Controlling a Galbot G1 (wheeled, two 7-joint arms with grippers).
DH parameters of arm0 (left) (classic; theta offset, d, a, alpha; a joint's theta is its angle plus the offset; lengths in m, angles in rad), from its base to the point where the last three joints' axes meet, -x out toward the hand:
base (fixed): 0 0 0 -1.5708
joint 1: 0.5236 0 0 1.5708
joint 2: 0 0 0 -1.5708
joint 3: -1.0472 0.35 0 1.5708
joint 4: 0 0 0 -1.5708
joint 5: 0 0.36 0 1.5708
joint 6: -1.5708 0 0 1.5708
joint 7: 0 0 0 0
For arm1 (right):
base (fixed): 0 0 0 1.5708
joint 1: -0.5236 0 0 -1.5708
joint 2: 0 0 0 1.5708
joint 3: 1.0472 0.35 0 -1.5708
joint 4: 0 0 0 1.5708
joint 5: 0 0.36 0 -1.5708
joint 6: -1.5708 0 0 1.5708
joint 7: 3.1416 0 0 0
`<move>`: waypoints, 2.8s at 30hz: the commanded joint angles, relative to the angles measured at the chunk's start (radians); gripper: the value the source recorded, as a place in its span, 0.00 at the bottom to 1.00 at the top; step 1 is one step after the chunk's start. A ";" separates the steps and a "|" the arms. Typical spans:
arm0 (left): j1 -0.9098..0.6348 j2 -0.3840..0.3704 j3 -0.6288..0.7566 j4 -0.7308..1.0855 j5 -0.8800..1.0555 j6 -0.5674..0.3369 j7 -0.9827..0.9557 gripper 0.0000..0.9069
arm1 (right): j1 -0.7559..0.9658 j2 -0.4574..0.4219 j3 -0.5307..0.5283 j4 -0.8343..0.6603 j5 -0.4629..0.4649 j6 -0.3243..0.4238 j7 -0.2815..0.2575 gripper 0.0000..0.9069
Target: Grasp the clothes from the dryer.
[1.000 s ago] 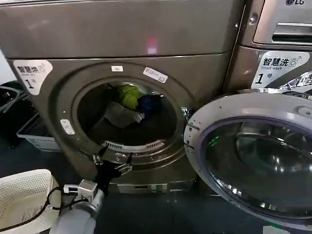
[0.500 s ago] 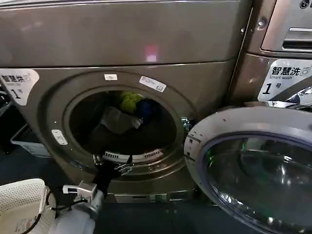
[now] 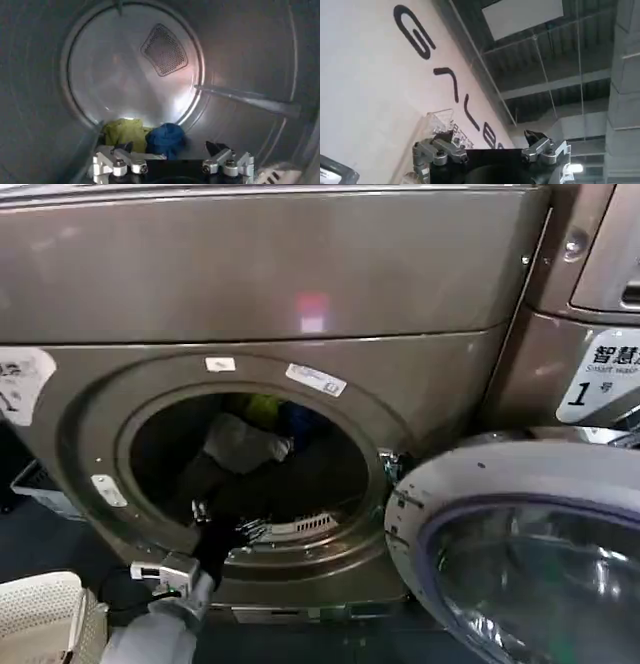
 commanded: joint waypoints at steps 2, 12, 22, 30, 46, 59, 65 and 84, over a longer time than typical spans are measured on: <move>-0.079 0.008 0.017 0.061 -0.020 -0.037 -0.006 1.00 | -0.011 0.003 0.010 0.004 0.000 -0.009 0.014 1.00; -0.398 -0.009 0.065 0.406 -0.056 -0.111 -0.044 1.00 | -0.027 0.015 0.021 0.028 0.005 -0.024 0.015 1.00; -0.646 -0.025 0.095 0.720 -0.051 -0.172 -0.073 1.00 | -0.022 0.019 0.020 0.035 0.005 -0.026 0.014 1.00; -0.802 -0.056 0.125 0.987 -0.053 -0.238 -0.092 1.00 | -0.014 0.013 0.015 0.030 0.006 -0.026 0.013 1.00; -1.127 -0.127 0.121 1.495 -0.003 -0.374 -0.104 1.00 | -0.003 0.006 0.014 0.007 0.008 -0.023 0.004 1.00; -1.413 -0.088 0.372 1.845 0.056 -0.413 0.275 1.00 | 0.002 0.000 0.009 -0.004 0.008 -0.021 0.000 1.00; -1.483 -0.080 0.528 1.950 0.131 -0.491 0.473 1.00 | 0.009 -0.001 -0.003 0.000 0.007 -0.020 -0.002 1.00; -1.600 -0.048 0.939 2.076 0.530 -0.559 0.679 1.00 | 0.017 0.006 -0.009 0.009 0.006 -0.019 -0.003 1.00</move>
